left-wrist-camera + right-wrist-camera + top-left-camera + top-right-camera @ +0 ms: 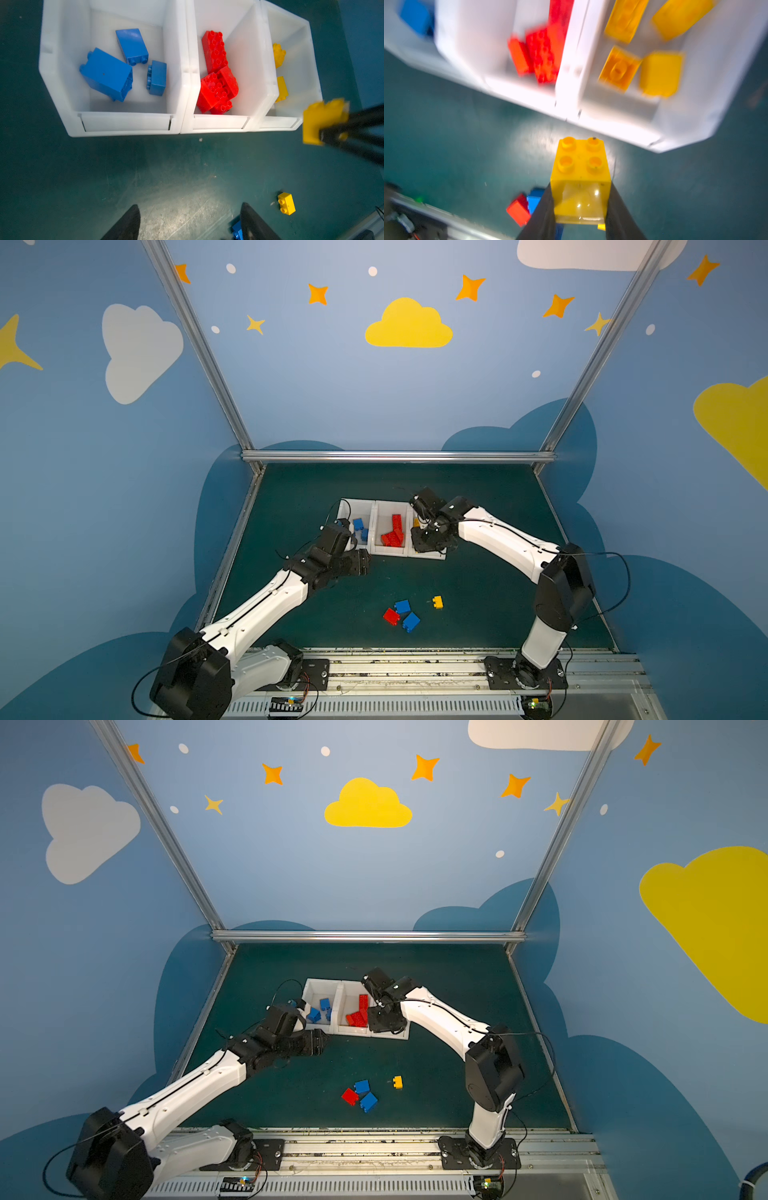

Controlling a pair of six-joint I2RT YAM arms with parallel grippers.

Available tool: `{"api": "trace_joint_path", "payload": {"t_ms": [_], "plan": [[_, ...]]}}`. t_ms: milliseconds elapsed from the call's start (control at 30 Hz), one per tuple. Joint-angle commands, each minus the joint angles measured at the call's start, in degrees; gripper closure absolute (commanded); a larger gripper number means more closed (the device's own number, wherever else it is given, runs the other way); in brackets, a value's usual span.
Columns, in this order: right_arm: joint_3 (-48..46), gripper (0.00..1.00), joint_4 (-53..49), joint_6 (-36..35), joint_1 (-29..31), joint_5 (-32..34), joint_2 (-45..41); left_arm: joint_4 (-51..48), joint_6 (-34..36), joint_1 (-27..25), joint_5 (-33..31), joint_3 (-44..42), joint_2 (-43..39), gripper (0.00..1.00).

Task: Sort the legos into containers by color
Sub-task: 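Carry the yellow brick with the right gripper over the yellow compartment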

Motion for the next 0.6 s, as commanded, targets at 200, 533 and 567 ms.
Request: {"api": "trace_joint_path", "payload": {"t_ms": [200,533,567], "plan": [[14.2,0.78,-2.9,-3.5,-7.3,-4.3,12.7,-0.3,-3.2,0.1,2.1,-3.7,-5.3,0.24],[21.6,0.44,-5.6,-3.3,-8.8,-4.0,17.5,-1.4,-3.9,-0.2,2.8,-6.7,-8.7,0.24],[21.5,0.43,-5.5,-3.2,-8.8,-4.0,17.2,-1.6,-3.8,-0.4,2.8,-6.8,-9.0,0.24]]}}
